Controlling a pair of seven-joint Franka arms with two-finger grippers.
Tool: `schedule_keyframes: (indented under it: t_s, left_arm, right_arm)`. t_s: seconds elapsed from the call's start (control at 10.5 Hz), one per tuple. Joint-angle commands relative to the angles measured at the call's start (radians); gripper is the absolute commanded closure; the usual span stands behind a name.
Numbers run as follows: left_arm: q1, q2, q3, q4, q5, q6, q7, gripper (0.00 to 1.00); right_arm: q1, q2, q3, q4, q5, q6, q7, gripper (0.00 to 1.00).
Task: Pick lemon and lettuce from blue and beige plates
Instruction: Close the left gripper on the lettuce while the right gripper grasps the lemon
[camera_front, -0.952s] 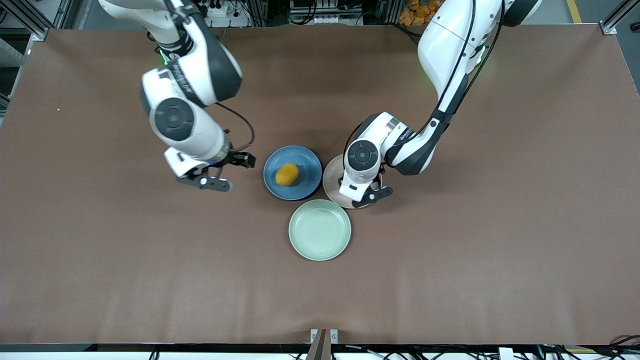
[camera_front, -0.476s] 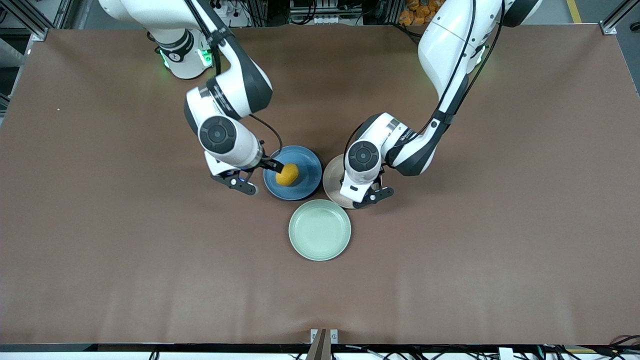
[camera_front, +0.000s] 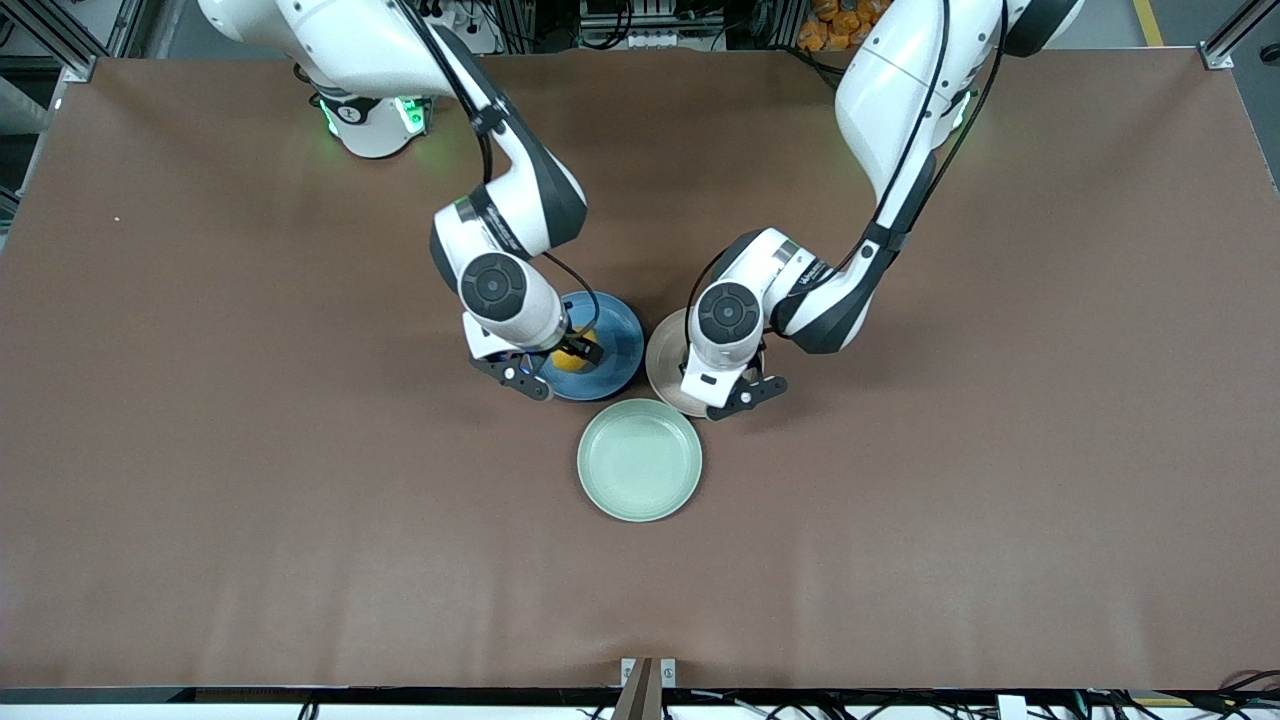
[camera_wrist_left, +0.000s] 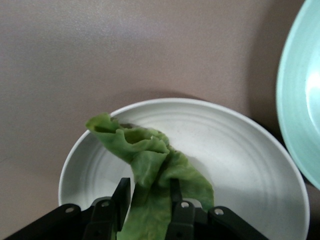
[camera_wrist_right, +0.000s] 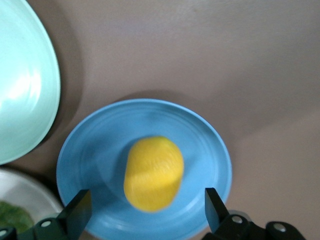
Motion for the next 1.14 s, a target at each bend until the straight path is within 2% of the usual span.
schedule_keyframes:
  t_s: [0.0, 0.1, 0.29, 0.57, 0.67, 0.76, 0.86, 1.05]
  left_arm:
    - [0.000, 0.014, 0.001, 0.007, 0.011, 0.018, -0.031, 0.95]
    - [0.003, 0.009, 0.001, 0.008, 0.011, 0.017, -0.045, 1.00]
    - [0.008, -0.026, 0.001, 0.008, 0.012, 0.004, -0.052, 1.00]
    - [0.037, -0.173, 0.002, 0.011, 0.012, -0.129, -0.037, 1.00]
    - [0.061, -0.223, 0.001, 0.011, 0.014, -0.170, -0.002, 1.00]
    - [0.089, -0.269, 0.001, 0.011, 0.012, -0.216, 0.059, 1.00]
    - [0.137, -0.308, 0.001, 0.010, 0.012, -0.268, 0.134, 1.00]
    - [0.226, -0.349, -0.001, 0.010, 0.011, -0.345, 0.295, 1.00]
  right_arm:
    - [0.010, 0.039, -0.009, 0.012, 0.022, 0.041, 0.003, 0.00]
    - [0.008, 0.045, -0.009, 0.010, 0.022, 0.039, 0.003, 0.00]
    - [0.011, 0.052, -0.009, 0.000, 0.022, 0.039, 0.004, 0.00]
    - [0.025, 0.064, -0.009, -0.019, 0.021, 0.041, 0.001, 0.00]
    - [0.031, 0.064, -0.009, -0.024, 0.021, 0.042, 0.001, 0.30]
    - [0.031, 0.064, -0.008, -0.024, 0.021, 0.044, 0.001, 0.89]
    - [0.028, 0.064, -0.008, -0.024, 0.024, 0.042, 0.003, 1.00]
    - [0.031, 0.058, -0.008, -0.024, 0.024, 0.036, 0.007, 1.00]
